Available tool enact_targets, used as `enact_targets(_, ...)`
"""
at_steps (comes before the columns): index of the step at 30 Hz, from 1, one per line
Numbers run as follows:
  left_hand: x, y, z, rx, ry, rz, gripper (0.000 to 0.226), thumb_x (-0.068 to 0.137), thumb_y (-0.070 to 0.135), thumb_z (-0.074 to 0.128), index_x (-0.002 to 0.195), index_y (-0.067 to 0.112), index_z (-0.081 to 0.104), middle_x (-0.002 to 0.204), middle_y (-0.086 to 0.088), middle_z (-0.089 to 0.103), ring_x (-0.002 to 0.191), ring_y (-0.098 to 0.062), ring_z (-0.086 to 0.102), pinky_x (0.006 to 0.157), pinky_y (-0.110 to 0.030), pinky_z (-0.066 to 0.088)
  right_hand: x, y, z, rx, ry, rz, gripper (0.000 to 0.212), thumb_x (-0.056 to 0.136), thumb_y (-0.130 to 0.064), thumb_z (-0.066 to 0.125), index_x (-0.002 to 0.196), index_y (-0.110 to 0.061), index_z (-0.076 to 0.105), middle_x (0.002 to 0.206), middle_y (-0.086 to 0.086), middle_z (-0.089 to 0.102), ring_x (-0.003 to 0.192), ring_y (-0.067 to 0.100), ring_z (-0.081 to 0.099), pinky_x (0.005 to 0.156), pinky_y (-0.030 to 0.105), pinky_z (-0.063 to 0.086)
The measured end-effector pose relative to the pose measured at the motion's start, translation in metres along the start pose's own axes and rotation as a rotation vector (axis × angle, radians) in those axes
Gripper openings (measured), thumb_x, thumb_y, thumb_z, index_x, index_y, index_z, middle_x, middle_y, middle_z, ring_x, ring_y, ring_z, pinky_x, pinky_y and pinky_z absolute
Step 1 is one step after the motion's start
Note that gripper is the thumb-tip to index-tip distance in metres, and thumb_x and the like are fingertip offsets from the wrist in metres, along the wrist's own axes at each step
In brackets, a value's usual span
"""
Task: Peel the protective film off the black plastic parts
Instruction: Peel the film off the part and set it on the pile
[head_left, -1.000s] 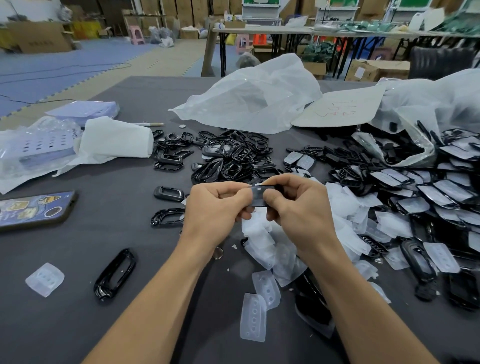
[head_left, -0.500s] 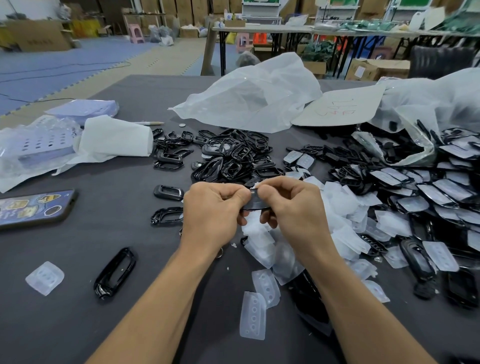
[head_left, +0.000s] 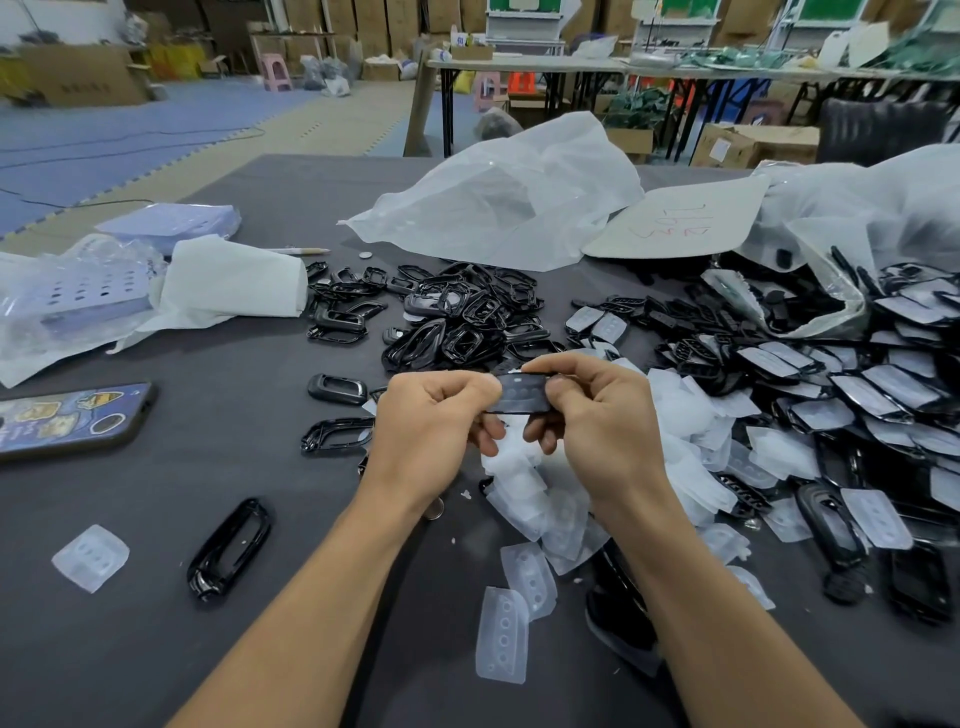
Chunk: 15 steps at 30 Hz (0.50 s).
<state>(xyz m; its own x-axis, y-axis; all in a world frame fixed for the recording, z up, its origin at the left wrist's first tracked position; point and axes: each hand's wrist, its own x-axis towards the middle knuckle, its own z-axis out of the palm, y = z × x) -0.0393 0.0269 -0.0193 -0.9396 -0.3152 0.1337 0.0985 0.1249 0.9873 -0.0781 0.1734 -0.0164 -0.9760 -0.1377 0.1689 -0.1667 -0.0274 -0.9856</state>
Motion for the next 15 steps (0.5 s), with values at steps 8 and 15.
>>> enact_targets(8,0.003,0.002,0.000,-0.030,0.029,-0.092,0.036,0.086,-0.005,0.063,0.072,0.022,0.083,0.055,-0.010,0.067,0.042,-0.014,0.055,0.042,-0.021,0.042,-0.006,-0.006,-0.007,-0.493,-0.050,-0.159,0.036,0.077,-0.018,0.081,0.109,-0.033,0.075,0.098,-0.023,0.073,0.086,-0.004,0.065,0.077,0.011,0.049)
enact_targets(15,0.001,-0.001,0.000,0.043,0.088,-0.038,0.025,0.082,0.040,0.068,0.071,0.021,0.080,0.058,-0.008,0.070,0.044,-0.016,0.055,0.050,-0.026,0.046,0.001,-0.022,-0.028,-0.665,-0.067,-0.101,0.037,0.070,-0.012,0.086,0.102,-0.030,0.080,0.084,-0.024,0.070,0.083,-0.019,0.058,0.070,-0.002,0.039)
